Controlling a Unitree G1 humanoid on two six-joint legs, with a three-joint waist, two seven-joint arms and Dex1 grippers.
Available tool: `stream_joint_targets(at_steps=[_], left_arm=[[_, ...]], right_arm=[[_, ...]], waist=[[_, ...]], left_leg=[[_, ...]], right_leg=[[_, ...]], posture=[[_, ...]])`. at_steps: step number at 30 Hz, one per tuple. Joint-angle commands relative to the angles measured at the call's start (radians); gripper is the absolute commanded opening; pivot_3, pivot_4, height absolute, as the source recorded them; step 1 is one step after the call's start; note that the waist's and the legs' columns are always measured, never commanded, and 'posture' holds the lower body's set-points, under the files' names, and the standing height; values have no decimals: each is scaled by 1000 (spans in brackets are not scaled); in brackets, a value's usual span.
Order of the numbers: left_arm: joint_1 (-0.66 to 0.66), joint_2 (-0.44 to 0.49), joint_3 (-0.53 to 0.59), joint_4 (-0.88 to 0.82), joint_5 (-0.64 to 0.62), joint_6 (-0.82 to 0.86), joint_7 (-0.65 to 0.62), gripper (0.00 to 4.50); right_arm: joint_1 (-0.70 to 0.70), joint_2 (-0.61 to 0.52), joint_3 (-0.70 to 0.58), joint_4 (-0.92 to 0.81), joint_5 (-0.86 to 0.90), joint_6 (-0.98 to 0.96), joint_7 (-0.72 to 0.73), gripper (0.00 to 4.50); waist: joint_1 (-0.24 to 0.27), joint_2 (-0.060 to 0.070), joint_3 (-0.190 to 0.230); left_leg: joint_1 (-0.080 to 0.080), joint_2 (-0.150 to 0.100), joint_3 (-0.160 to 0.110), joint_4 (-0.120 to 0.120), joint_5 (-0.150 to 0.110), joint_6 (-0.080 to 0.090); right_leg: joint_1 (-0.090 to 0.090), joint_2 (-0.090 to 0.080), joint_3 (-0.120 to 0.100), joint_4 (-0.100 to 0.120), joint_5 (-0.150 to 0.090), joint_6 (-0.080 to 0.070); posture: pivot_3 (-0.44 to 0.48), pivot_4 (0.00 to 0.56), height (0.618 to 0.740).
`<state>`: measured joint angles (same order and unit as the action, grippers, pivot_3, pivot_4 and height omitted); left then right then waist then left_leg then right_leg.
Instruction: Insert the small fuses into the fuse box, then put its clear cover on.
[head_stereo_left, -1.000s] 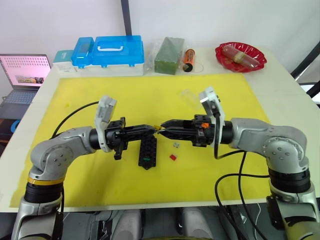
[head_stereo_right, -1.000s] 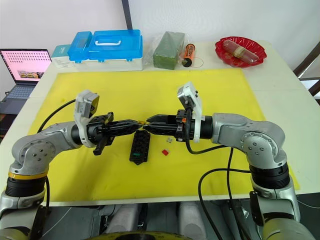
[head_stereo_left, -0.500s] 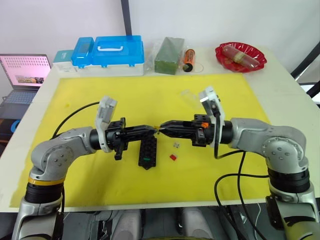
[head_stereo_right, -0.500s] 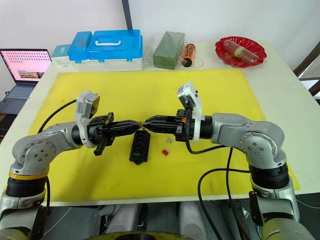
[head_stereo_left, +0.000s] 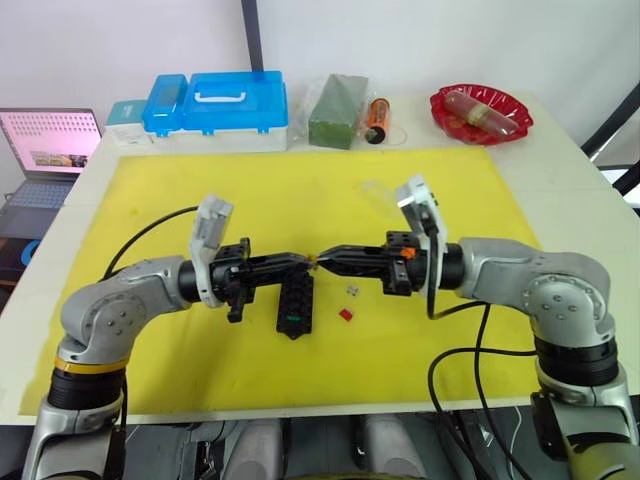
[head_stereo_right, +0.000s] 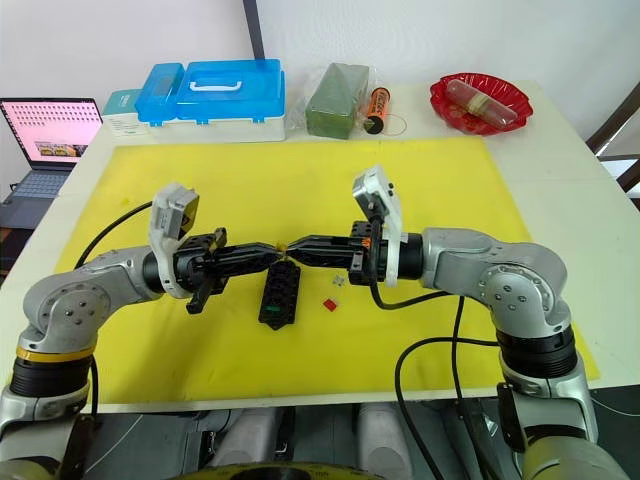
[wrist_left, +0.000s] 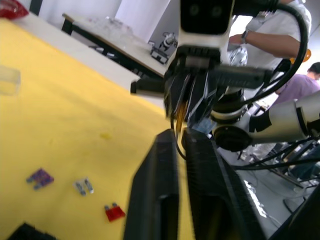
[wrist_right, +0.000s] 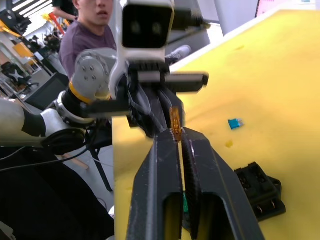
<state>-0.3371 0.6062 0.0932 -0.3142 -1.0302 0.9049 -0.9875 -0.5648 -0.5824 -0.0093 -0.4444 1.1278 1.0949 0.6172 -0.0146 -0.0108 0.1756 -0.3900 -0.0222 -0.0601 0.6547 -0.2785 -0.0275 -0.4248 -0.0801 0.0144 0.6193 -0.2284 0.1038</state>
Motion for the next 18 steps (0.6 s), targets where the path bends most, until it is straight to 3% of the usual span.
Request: stream_joint_targets(at_steps=[1, 4, 6, 9, 18], left_arm=[[47, 52, 39, -67, 28, -40, -14, 1724], [128, 103, 60, -107, 57, -76, -34, 2796], [251, 146, 90, -147, 121, -146, -63, 3569], [363, 151, 110, -196, 194, -253, -69, 4450], [491, 59, 37, -212, 420, -558, -43, 4450]], right_arm=[[-30, -22, 14, -44, -54, -53, 37, 0], [-33, -34, 63, -58, -141, -113, 75, 0], [-24, -44, 133, -61, -246, -191, 121, 0], [-17, -84, 221, -58, -385, -291, 195, 0], [-38, -154, 324, -50, -562, -335, 291, 0]], waist=[[-2, 0, 0], [-3, 0, 0], [-3, 0, 0], [-2, 0, 0], [4, 0, 0]], left_leg=[[0, 0, 0, 0, 0, 0], [0, 0, 0, -1, 0, 0], [1, 1, 0, -2, 0, 0], [1, 1, 2, -4, 0, 0], [1, 1, 1, -2, 0, -1]], right_leg=[[0, 0, 0, 0, 0, 0], [0, 0, 0, 0, 0, 0], [-1, 0, 0, 0, 0, 0], [-1, 0, 1, -1, 0, 0], [0, -1, 0, -3, -2, -5]], posture=[[0, 150, 740], [0, 150, 740], [0, 150, 740], [0, 150, 740], [0, 150, 740]])
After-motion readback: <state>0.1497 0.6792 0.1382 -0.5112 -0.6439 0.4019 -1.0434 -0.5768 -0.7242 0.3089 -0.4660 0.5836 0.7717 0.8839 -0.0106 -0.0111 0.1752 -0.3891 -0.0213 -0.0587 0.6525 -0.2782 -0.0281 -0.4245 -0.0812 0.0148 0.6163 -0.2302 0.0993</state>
